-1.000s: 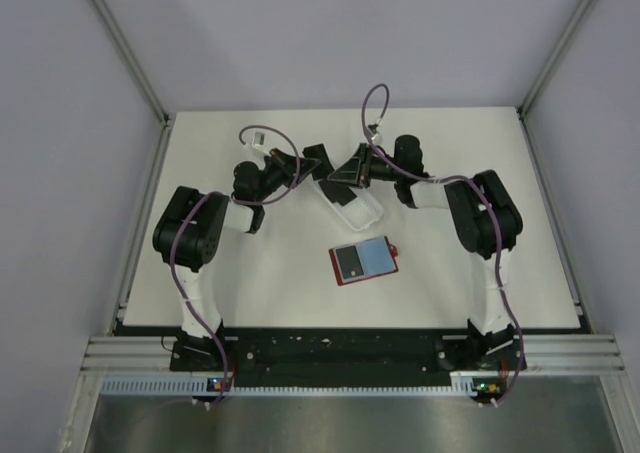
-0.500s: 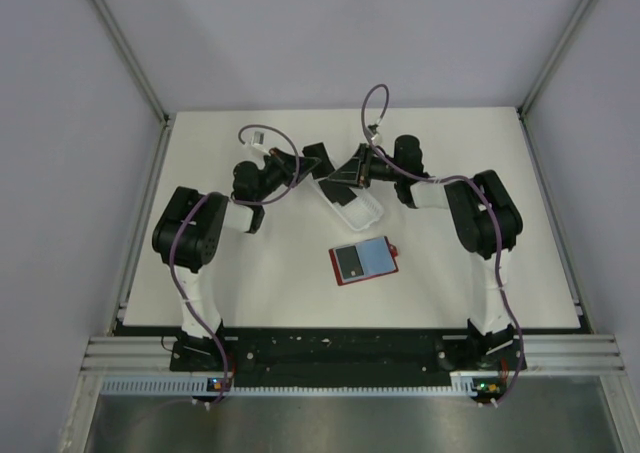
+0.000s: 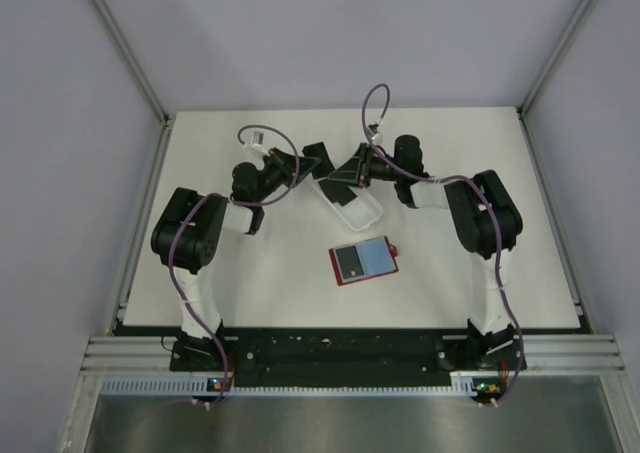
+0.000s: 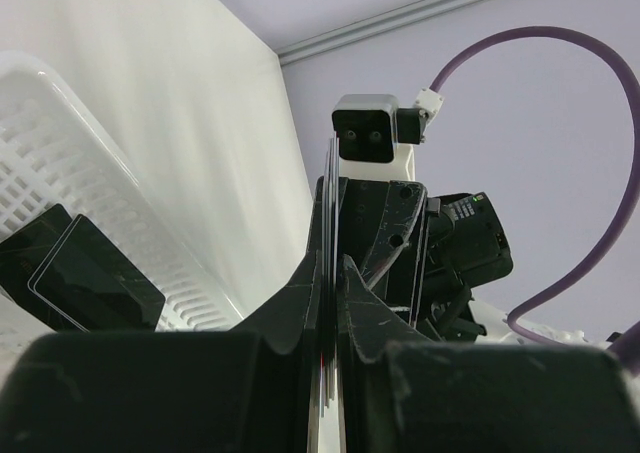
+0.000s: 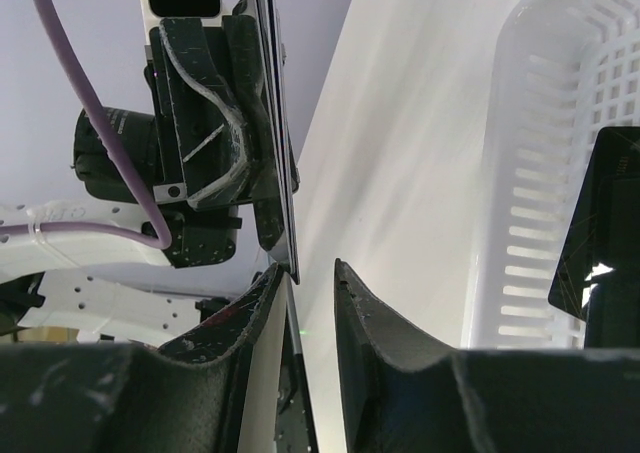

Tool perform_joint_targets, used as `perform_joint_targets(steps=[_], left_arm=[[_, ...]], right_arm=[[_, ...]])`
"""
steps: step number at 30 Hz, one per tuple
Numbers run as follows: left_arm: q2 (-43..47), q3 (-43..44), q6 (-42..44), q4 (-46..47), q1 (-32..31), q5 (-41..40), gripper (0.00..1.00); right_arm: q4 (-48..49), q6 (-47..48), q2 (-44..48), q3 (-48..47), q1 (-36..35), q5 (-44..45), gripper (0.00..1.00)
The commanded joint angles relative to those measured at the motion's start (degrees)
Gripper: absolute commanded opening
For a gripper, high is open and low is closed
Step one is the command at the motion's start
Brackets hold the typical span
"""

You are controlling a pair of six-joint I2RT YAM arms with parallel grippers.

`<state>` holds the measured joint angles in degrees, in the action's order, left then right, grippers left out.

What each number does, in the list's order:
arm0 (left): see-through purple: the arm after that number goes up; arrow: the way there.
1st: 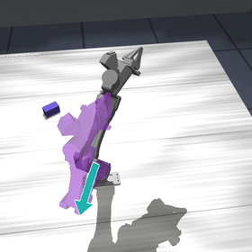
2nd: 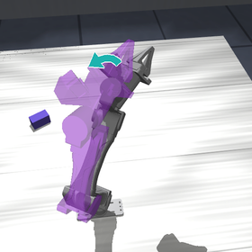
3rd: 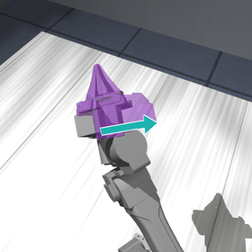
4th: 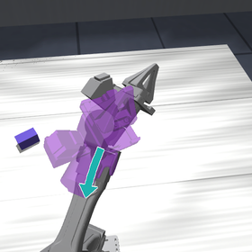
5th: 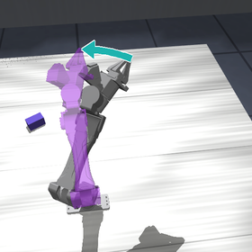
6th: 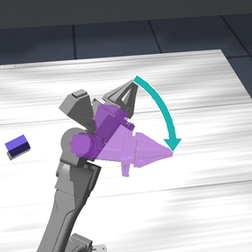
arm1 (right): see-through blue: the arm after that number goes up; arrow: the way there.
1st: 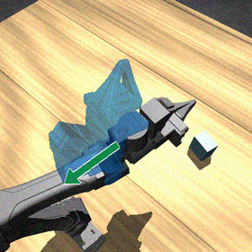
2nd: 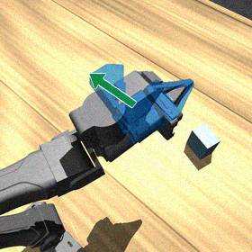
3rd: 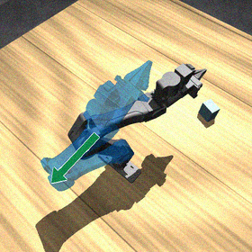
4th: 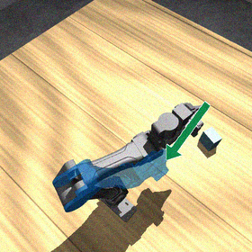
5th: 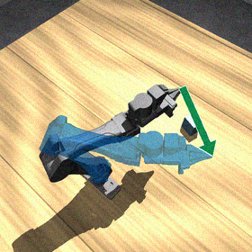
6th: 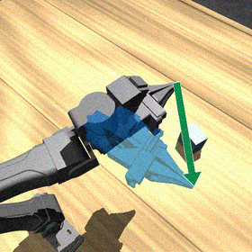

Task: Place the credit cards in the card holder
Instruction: Pick up the credit card from the storage box.

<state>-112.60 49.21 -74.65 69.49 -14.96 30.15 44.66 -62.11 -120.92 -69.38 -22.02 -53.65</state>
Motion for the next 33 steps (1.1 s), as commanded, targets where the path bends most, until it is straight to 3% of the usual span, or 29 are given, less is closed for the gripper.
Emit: perform_joint_targets(steps=[1,9,16,18,26,33], left_arm=[[2.03,-0.43,-0.67,5.48,0.02,0.87,0.00],[1.77,-0.69,-1.11,6.00,0.02,1.14,0.00],[0.97,-0.70,-1.90,6.97,0.02,1.31,0.00],[0.80,-0.61,-1.99,6.97,0.02,1.31,0.00],[-1.31,0.18,-2.08,6.79,0.02,1.49,0.27],[-3.42,0.45,-1.81,6.88,-0.24,1.23,0.34]], right_arm=[[3.85,0.06,0.16,-1.10,-0.21,0.21,0.26],[4.38,-0.21,-0.19,-0.93,-0.13,0.30,0.19],[5.34,-0.38,-0.19,-1.02,-0.13,0.39,0.01],[5.34,-0.38,-0.19,-0.93,-0.13,0.21,0.00],[5.52,0.06,0.16,1.62,0.49,1.17,0.00],[6.22,-0.47,-0.36,3.46,1.28,1.97,0.00]])
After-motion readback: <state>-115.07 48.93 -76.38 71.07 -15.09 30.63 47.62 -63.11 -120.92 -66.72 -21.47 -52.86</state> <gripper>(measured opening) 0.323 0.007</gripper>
